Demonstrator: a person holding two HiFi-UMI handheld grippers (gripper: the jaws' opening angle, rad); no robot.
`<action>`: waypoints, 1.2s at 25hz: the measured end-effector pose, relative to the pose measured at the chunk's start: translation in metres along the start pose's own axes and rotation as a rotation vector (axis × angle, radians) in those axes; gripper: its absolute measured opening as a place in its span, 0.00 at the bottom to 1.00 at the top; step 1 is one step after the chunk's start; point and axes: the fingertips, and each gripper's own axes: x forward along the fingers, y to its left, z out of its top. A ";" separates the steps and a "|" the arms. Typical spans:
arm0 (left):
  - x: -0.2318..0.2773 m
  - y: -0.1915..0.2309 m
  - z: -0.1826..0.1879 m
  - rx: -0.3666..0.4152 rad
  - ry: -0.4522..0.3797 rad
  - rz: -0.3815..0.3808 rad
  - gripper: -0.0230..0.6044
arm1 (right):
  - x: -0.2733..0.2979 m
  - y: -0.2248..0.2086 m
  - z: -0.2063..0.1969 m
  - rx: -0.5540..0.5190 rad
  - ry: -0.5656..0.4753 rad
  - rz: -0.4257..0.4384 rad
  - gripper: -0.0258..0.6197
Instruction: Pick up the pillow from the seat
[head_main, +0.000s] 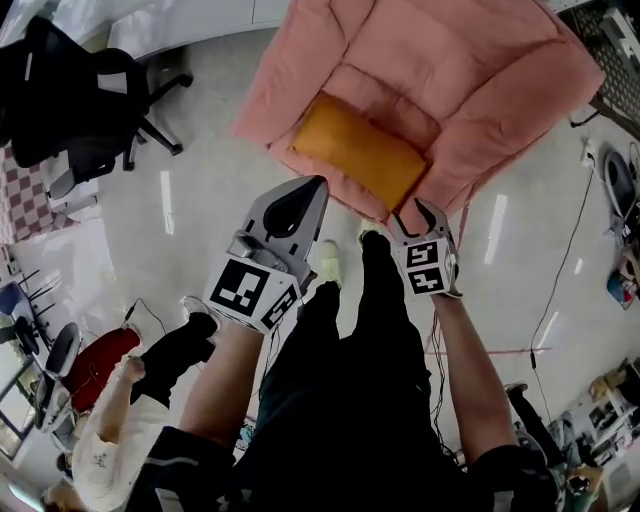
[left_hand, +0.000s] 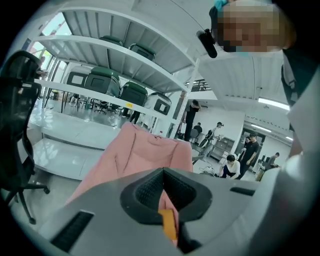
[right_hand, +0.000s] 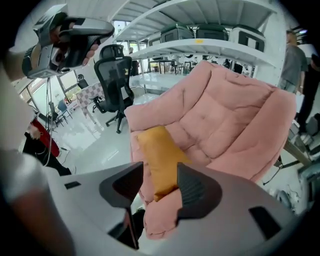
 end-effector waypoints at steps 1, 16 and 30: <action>0.004 0.004 -0.007 -0.006 0.007 0.003 0.04 | 0.009 0.001 -0.006 -0.003 0.025 0.003 0.34; 0.062 0.019 -0.118 -0.069 0.152 -0.012 0.04 | 0.090 0.012 -0.082 -0.034 0.321 0.024 0.37; 0.056 0.034 -0.143 -0.113 0.167 0.027 0.04 | 0.144 0.001 -0.126 0.035 0.489 -0.068 0.35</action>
